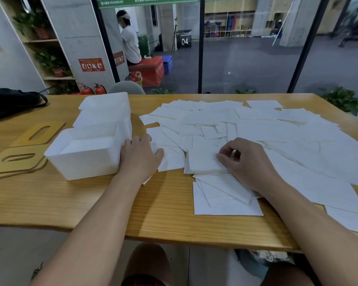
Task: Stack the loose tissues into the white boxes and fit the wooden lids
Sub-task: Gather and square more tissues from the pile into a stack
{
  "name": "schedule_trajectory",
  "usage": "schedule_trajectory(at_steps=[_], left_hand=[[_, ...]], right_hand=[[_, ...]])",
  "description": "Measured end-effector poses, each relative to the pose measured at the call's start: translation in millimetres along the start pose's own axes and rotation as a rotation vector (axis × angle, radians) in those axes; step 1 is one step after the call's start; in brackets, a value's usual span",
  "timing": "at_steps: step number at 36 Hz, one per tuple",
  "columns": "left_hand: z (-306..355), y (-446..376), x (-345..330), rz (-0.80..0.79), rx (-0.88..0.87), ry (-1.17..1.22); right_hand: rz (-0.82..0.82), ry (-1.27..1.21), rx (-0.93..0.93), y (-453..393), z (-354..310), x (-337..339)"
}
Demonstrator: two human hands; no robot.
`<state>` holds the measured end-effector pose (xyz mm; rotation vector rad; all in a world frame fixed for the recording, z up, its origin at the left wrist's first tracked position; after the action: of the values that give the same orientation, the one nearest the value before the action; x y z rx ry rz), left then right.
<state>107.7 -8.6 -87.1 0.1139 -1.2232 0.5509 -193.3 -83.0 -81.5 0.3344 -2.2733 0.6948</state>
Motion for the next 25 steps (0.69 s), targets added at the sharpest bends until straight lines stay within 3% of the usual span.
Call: schedule_trajectory(at_steps=[6, 13, 18, 22, 25], left_hand=[[-2, -1, -1, 0.012, 0.002, 0.056], [0, -4, 10, 0.157, -0.019, 0.251], [12, -6, 18, 0.154, -0.055, 0.831], [25, -3, 12, -0.045, 0.032, 1.211], [38, -1, 6, -0.161, 0.076, 1.371]], right_hand=[[-0.006, 0.003, 0.002, -1, 2, -1], [-0.005, 0.007, 0.003, -1, 1, -2], [0.025, -0.005, 0.017, 0, -1, 0], [0.063, -0.054, 0.067, 0, -8, 4], [0.039, -0.092, 0.118, 2, -15, 5]])
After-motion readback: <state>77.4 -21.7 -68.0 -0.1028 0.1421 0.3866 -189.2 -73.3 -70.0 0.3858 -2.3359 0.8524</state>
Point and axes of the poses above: each hand's wrist, its own y-axis away from the middle knuckle, its own x-axis out of the back of the hand, z = x × y, the point moved 3 cm from there along -y, towards the middle knuckle, and after that the axes turned 2 degrees about y, right-handed, at the moved point
